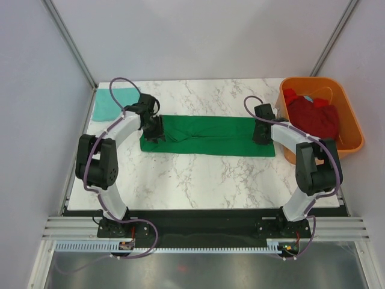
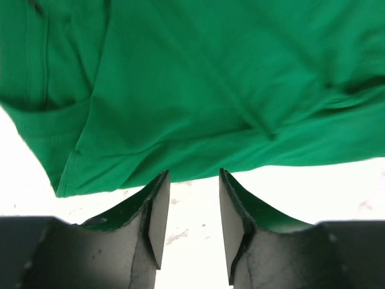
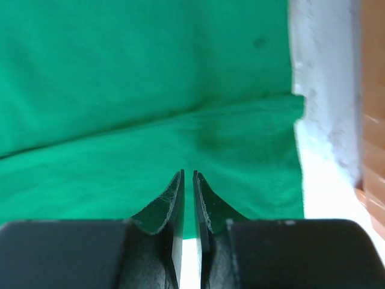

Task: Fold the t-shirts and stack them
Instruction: Fold the tshirt

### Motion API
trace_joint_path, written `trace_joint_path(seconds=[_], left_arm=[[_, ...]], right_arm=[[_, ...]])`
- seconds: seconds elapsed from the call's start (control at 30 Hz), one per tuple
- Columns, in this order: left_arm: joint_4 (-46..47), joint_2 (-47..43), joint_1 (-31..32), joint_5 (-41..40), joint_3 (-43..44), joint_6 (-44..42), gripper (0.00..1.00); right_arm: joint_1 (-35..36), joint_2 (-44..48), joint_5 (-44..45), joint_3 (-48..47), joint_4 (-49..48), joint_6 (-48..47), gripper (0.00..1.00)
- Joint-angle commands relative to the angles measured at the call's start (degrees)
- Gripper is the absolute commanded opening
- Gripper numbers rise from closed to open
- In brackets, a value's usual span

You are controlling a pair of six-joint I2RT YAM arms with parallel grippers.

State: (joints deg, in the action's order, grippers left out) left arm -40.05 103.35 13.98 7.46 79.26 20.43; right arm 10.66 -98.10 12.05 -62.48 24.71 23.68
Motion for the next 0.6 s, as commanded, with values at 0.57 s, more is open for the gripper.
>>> trace_joint_path(seconds=[0.57], left_arm=[[2.88,-14.39,-1.49,-12.14,-11.06,2.25,0.57]], right_arm=[[0.15,2.73,13.18,5.35,1.48,-2.41,0.19]])
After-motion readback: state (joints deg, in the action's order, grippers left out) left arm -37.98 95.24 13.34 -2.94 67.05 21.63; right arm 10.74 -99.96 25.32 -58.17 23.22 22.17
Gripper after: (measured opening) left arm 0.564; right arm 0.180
